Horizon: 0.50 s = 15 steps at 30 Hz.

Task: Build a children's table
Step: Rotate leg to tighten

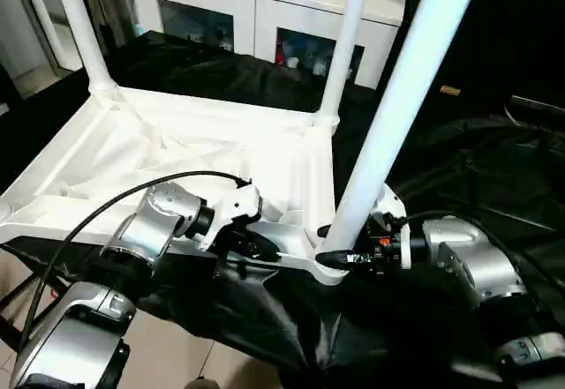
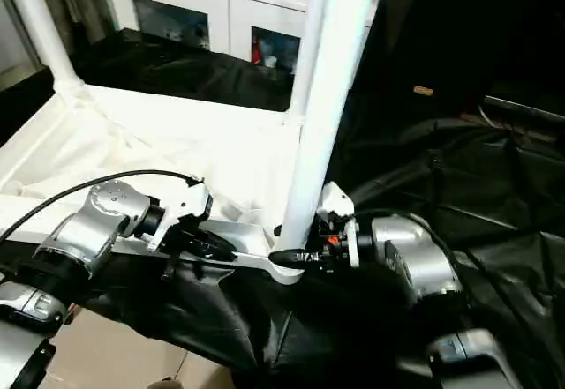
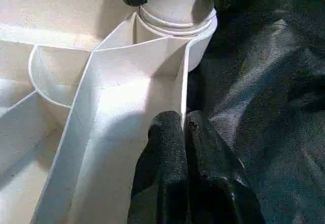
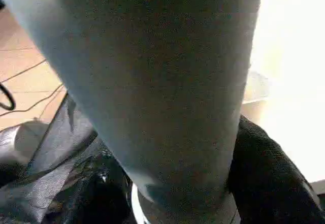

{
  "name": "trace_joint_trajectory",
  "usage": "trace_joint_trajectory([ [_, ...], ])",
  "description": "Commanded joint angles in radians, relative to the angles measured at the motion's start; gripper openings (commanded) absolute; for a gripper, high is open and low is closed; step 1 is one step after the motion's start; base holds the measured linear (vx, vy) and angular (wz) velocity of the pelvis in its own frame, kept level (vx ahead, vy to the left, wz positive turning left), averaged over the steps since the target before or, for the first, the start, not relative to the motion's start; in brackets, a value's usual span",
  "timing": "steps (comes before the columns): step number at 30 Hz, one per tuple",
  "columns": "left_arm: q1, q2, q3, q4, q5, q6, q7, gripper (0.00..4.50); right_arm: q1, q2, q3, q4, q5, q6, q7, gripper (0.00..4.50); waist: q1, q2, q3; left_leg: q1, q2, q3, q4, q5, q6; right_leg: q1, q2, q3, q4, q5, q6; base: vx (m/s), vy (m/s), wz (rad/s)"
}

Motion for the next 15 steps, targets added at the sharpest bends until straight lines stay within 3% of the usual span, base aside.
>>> trace_joint_trajectory([
  [1, -0.019, -0.052, 0.021, 0.021, 0.013, 0.023, 0.148, 0.0, 0.023, 0.064, 0.049, 0.041, -0.004, 0.036, -0.049, 2.2, -0.002, 0.01, -0.047, 0.002, 0.008, 0.009, -0.06, -0.186, 0.014, 0.051, -0.058, 0.039, -0.067, -0.099, -0.21, 0.0, 0.0, 0.0],
  [4, -0.026, -0.087, 0.042, 0.035, 0.016, 0.043, 0.237, 0.0, -0.005, 0.124, -0.005, 0.131, -0.037, 0.017, -0.26, 2.15, -0.013, 0.012, -0.036, 0.008, 0.007, 0.004, -0.072, -0.295, -0.018, 0.042, -0.064, 0.04, -0.09, -0.315, -0.163, 0.0, 0.0, 0.0],
  [6, -0.034, -0.121, 0.052, 0.049, 0.026, 0.062, 0.312, 0.0, -0.022, 0.173, -0.054, 0.203, -0.05, -0.009, -0.424, 2.09, -0.027, 0.012, -0.032, 0.014, 0.006, -0.006, -0.079, -0.37, -0.038, 0.038, -0.07, 0.037, -0.107, -0.487, -0.109, 0.0, 0.0, 0.0],
  [9, -0.045, -0.161, 0.057, 0.063, 0.042, 0.076, 0.403, 0.0, -0.033, 0.219, -0.087, 0.244, -0.058, 0.001, -0.549, 2.05, -0.038, 0.011, -0.036, 0.017, 0.005, -0.007, -0.077, -0.364, -0.032, 0.033, -0.067, 0.039, -0.112, -0.481, -0.101, 0.0, 0.0, 0.0],
  [15, -0.052, -0.223, 0.065, 0.063, 0.047, 0.103, 0.494, 0.0, -0.031, 0.277, -0.108, 0.242, -0.078, 0.011, -0.676, 2.01, -0.039, 0.01, -0.036, 0.016, 0.005, -0.004, -0.078, -0.357, -0.018, 0.031, -0.061, 0.041, -0.108, -0.418, -0.113, 0.0, 0.0, 0.0],
])
